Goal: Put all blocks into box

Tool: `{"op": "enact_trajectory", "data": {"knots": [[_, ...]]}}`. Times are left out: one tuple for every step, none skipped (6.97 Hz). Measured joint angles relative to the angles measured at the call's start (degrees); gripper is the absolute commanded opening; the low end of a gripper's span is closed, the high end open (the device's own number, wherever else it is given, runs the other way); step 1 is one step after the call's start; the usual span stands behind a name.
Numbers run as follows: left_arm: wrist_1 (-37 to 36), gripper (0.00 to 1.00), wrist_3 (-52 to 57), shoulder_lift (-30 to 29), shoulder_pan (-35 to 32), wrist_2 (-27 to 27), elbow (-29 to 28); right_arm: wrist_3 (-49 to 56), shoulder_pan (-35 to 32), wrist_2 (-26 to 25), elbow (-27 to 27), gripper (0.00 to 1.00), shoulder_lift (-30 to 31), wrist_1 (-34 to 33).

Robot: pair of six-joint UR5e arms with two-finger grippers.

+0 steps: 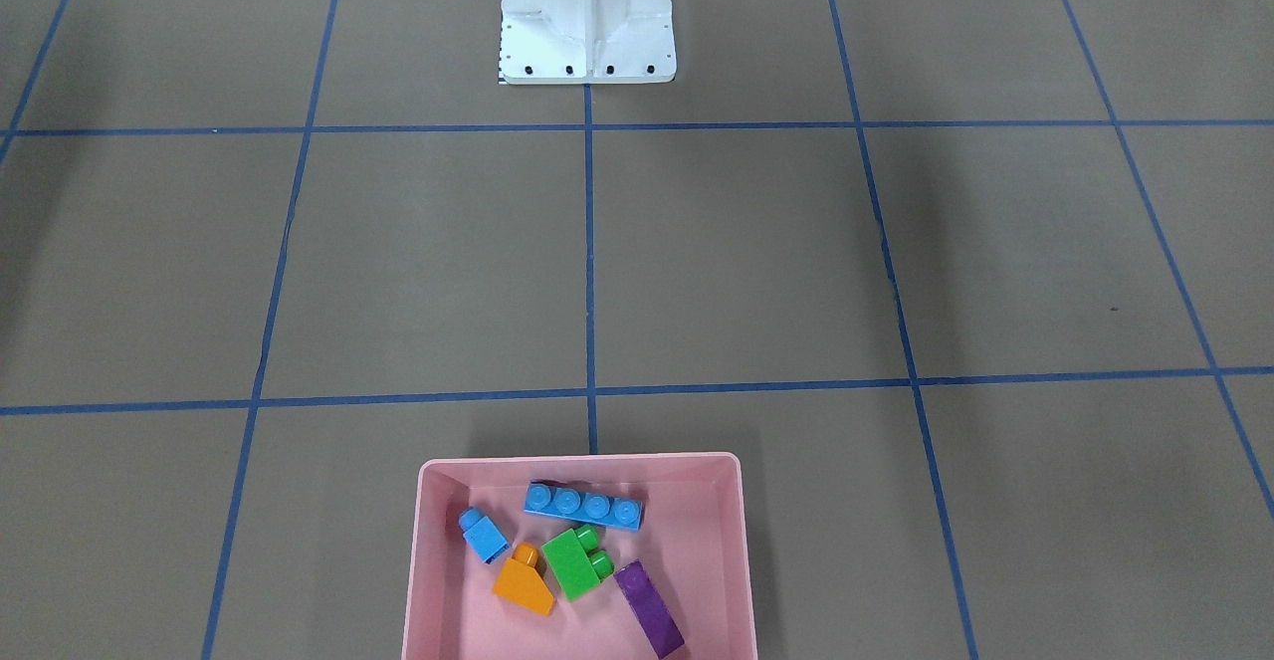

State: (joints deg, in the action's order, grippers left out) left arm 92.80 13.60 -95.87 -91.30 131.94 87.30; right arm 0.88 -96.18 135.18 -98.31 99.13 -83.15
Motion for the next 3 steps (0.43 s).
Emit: {"op": "enact_trajectory", "data": {"knots": [[-1.1,1.0,-0.3,0.4,-1.1,0.0,1.3,-2.9,0.6,0.1,-0.1,1.0,-0.2,0.1],[-3.0,1.0,-0.6,1.1,-1.4,0.1,3.0,-4.3,1.7,0.1,-0.2,1.0,-0.5,0.1],[-4.0,1.0,-0.8,2.2,-1.5,0.2,4.4,-4.9,2.7,0.0,-0.2,1.0,-0.6,0.1]]}}
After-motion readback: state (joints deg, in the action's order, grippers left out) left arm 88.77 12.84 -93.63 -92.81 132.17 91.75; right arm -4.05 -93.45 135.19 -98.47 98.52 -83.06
